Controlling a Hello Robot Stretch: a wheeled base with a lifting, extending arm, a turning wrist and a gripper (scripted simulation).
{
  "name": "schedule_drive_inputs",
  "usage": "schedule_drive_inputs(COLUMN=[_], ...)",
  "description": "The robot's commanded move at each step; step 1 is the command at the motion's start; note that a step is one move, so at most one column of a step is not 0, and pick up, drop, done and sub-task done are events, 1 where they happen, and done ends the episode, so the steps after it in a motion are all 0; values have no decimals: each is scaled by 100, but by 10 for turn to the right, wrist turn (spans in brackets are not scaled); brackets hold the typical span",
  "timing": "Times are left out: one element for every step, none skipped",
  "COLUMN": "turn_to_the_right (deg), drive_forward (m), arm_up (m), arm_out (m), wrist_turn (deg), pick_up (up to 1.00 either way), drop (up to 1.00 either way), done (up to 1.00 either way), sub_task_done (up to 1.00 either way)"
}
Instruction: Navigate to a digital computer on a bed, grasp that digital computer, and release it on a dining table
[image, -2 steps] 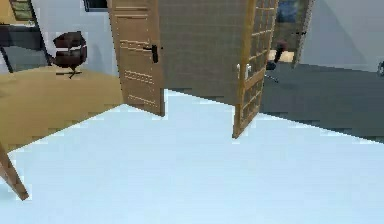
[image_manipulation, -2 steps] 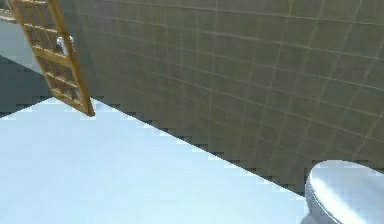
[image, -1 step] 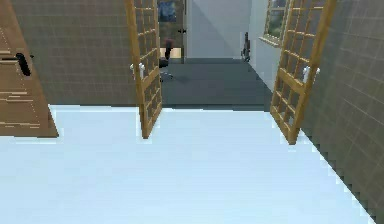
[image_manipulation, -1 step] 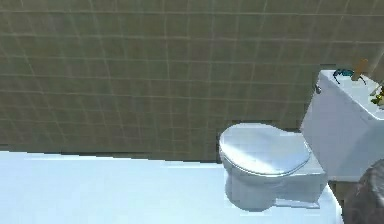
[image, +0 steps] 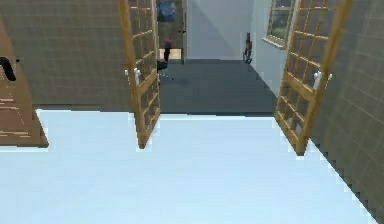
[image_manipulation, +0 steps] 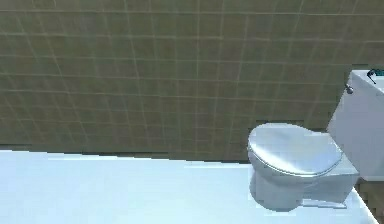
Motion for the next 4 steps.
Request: schedule_drive_inputs(turn_to_the_right=[-450,-180,0,0], drive_forward=[0,0,100,80], arm_up=[0,0,0,0], arm_out=[0,0,0,0], wrist_turn=[0,0,0,0], pick_up=[0,0,0,0], drop=[0,0,0,0], done=[0,0,0,0], sub_task_done=[0,0,0,0])
